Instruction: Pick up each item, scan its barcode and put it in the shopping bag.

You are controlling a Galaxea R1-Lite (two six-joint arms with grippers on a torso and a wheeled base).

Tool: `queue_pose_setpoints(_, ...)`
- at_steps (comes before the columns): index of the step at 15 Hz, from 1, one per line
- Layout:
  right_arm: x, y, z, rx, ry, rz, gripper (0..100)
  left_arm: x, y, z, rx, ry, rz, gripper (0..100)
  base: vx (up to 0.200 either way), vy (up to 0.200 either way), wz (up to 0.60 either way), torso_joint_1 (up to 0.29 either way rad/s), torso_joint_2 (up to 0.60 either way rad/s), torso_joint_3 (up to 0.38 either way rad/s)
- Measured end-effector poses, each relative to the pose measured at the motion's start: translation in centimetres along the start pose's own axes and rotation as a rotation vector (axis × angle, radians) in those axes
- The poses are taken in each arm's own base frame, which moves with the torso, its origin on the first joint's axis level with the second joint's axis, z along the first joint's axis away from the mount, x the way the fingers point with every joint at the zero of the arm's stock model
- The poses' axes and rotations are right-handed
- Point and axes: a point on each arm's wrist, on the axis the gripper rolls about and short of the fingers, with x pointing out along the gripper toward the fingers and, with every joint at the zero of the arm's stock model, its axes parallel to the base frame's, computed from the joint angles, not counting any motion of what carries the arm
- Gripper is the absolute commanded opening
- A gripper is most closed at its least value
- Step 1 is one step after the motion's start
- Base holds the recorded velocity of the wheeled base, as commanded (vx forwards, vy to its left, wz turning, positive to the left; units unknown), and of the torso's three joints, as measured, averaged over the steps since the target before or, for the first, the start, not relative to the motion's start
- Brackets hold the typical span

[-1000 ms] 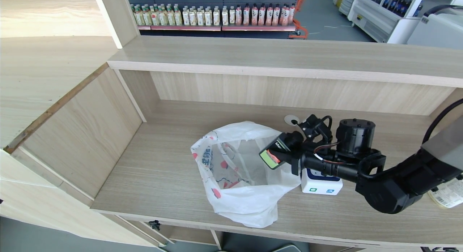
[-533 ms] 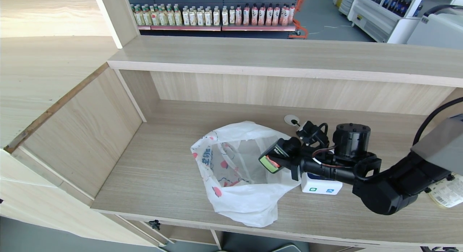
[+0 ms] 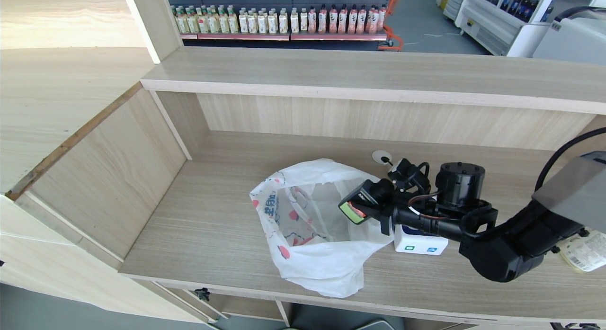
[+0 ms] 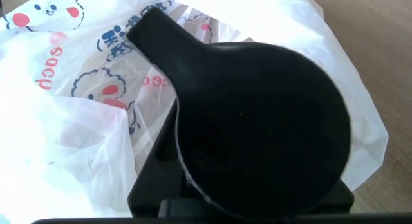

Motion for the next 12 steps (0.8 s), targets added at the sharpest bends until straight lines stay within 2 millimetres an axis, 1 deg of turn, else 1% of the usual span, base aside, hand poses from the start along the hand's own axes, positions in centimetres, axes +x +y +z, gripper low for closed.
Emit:
queue_pose_setpoints(1,0.0,-0.1,-0.1,-0.004,0.001,-0.003,100,0.0,0.0,0.0,0.0,0.0,0.0,100,0.0,0.0,0.0,0.0,0.0,0.0)
queue_pose_setpoints(5,0.0,-0.1,-0.2,-0.007,0.003,-0.001,100,0.0,0.0,0.0,0.0,0.0,0.001,100,0.0,0.0,0.0,0.0,0.0,0.0)
queue_pose_setpoints(7,-0.2,0.0,0.3,0.002,-0.01,0.014,100,0.0,0.0,0.0,0.0,0.0,0.001,100,0.0,0.0,0.0,0.0,0.0,0.0)
queue_pose_setpoints(10,-1.1,0.0,2.4,0.056,-0.061,0.022,100,0.0,0.0,0.0,0.0,0.0,0.0,100,0.0,0.0,0.0,0.0,0.0,0.0)
queue_pose_setpoints(12,-2.2,0.1,4.4,0.099,-0.098,0.015,100,0.0,0.0,0.0,0.0,0.0,0.0,100,0.0,0.0,0.0,0.0,0.0,0.0)
